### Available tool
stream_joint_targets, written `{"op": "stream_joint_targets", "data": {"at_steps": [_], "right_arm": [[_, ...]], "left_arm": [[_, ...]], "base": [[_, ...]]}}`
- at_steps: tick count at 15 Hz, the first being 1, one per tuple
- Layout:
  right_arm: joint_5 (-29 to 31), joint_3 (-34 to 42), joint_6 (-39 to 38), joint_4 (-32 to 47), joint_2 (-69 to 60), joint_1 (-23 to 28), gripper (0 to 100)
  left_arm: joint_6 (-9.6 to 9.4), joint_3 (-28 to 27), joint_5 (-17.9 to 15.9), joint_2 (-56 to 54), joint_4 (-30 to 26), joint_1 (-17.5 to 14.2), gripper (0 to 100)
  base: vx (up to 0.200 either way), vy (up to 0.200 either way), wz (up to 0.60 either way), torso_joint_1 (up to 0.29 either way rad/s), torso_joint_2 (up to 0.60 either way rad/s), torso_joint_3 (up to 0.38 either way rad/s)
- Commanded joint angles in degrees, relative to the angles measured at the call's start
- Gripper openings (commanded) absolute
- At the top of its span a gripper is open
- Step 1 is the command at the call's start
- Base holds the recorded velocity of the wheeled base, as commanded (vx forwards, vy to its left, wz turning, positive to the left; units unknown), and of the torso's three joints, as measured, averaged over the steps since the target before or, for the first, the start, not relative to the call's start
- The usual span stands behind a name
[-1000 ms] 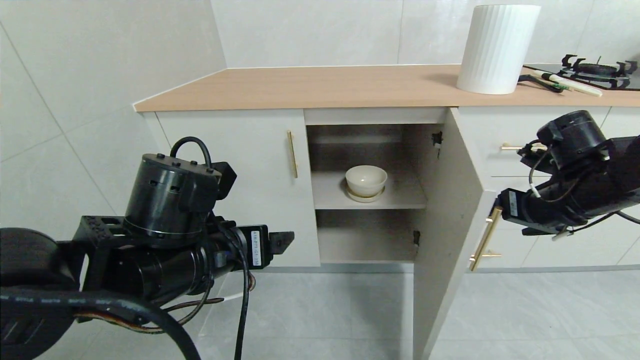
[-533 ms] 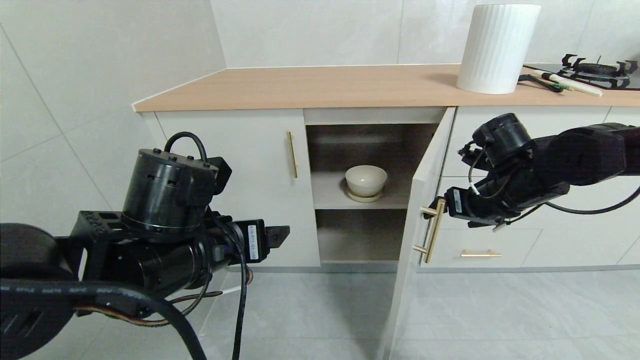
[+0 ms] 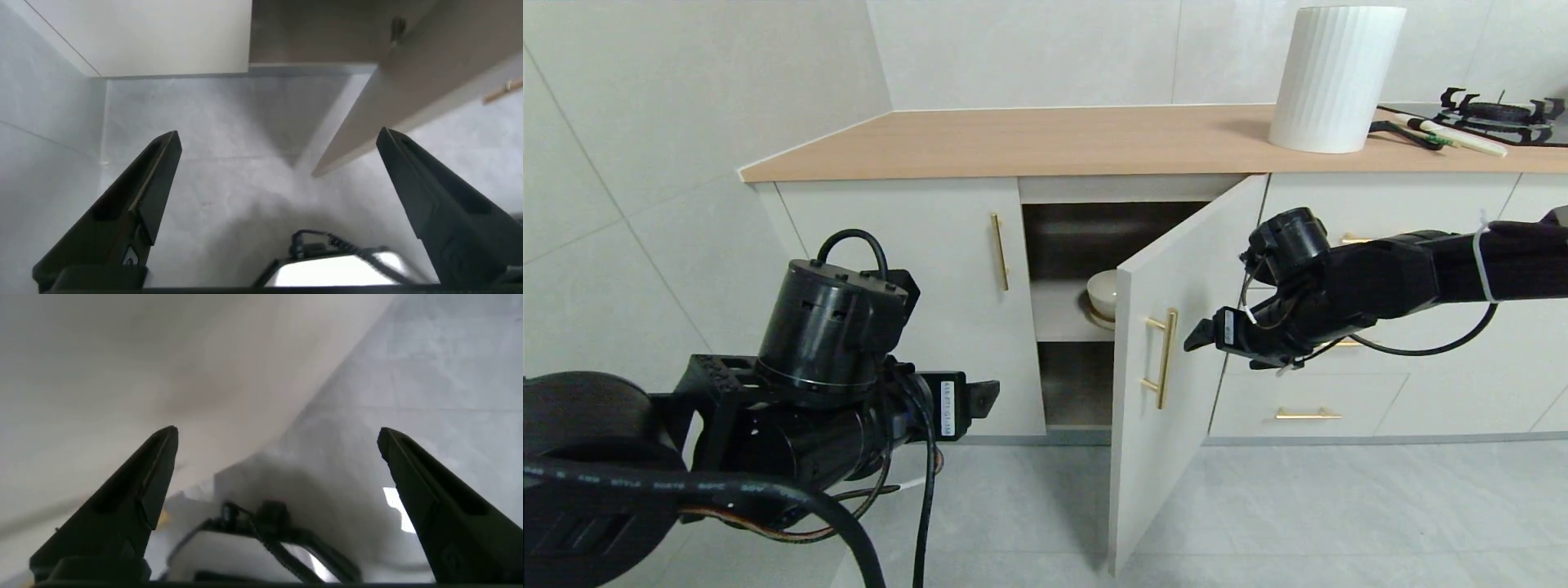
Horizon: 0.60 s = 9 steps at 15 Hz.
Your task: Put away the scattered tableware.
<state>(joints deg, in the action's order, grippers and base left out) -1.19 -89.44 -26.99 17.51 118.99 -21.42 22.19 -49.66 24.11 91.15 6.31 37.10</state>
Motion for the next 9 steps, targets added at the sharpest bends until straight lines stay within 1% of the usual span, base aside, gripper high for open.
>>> {"op": "stream_joint_targets", "data": {"at_steps": [1,5,8,9], "right_arm": [[0.14,0.15,-0.87,-1.51,2.03,-0.82,100],[0.49,0.32,-4.74,-7.22,4.93,-1.87,100],[3.3,-0.03,-7.55,-11.27,7.57,-1.96,100],[4.27,-0.12,-8.34,-13.02,8.36,-1.87,100]], "left_arm": [[-0.13,0.18,0.06,-0.36,0.01,0.08,100],[-0.21,0.09,0.06,-0.45,-0.07,0.08,100],[-0.3,0.18,0.32,-0.71,0.01,0.08,100],[-0.65,0.09,1.02,-0.8,0.01,0.08,100]], "base": [[0.2,0.0,0.0,0.002,0.0,0.007],[0.2,0.0,0.0,-0.001,0.0,0.006],[0.2,0.0,0.0,0.009,0.01,0.002],[0.0,0.0,0.0,0.0,0.0,0.0]]}}
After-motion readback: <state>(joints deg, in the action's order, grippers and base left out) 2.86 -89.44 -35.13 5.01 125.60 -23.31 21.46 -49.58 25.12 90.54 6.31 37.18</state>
